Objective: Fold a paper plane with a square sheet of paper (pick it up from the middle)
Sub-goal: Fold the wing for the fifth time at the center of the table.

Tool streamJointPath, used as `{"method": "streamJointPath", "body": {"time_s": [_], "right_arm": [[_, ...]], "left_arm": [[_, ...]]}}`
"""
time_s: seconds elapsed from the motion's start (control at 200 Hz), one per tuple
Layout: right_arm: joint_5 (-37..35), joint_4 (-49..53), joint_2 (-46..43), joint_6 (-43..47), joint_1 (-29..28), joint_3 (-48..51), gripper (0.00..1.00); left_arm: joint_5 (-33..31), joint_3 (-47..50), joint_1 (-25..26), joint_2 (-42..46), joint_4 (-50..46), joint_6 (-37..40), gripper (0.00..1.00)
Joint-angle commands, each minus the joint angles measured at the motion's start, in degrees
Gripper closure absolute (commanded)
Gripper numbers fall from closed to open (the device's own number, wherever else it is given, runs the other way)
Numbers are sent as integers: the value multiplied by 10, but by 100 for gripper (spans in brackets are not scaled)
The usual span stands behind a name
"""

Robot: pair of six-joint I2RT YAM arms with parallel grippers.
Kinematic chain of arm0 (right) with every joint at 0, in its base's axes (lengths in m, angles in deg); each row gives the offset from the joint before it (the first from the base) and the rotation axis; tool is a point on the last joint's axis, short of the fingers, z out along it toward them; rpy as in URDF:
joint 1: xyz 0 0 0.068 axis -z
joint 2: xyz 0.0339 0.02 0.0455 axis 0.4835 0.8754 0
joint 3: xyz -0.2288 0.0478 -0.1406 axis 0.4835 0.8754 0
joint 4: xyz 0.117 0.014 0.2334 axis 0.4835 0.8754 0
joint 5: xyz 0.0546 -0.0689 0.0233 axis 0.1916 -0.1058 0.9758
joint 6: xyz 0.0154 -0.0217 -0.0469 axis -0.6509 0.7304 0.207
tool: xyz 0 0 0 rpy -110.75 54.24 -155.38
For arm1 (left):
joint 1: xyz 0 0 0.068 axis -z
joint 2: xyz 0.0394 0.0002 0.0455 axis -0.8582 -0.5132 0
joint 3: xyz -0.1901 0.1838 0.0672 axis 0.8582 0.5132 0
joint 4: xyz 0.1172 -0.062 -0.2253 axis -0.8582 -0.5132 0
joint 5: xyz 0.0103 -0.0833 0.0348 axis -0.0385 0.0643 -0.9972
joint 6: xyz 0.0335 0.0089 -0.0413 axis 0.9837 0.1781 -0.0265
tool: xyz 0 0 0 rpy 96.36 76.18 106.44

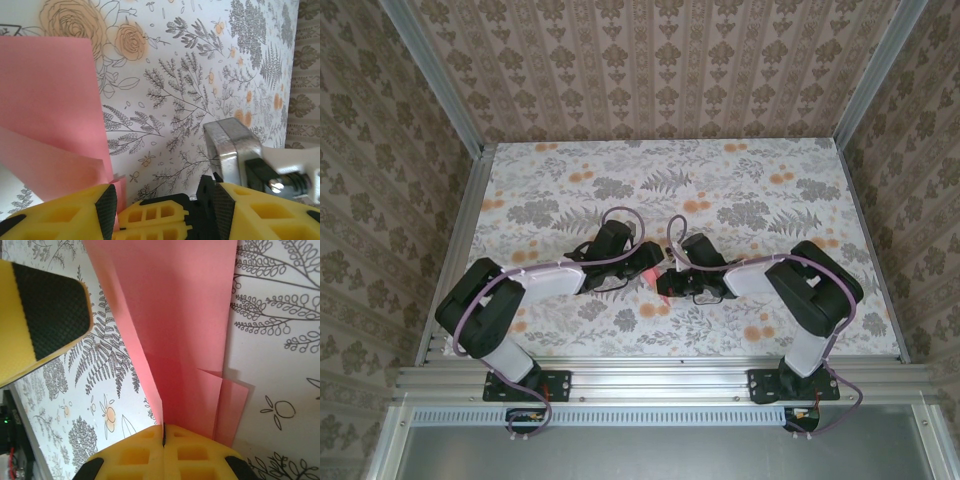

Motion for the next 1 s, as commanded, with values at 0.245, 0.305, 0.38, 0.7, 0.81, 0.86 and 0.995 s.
{"method": "streamJointPath", "body": {"time_s": [0.245,0.305,0.38,0.7,0.81,0.86,0.995], "right_arm": [[59,-46,36,-87,33,11,100],[66,-55,39,-97,36,12,100],[75,-65,41,-107,39,14,100],[81,-66,43,-114,43,12,100],[81,-66,44,-114,43,13,100],[81,-68,44,-114,43,13,100],[85,-68,46,-115,43,11,100]], "left_arm": [[4,6,-3,20,15,37,43],[2,10,-3,23,15,38,43],[0,11,-3,21,12,41,44],[-6,-8,-7,-18,26,58,45],[-5,-9,-11,-37,52,57,45],[-4,-12,-13,-44,61,57,45],[0,-20,-15,-61,70,62,45]]}}
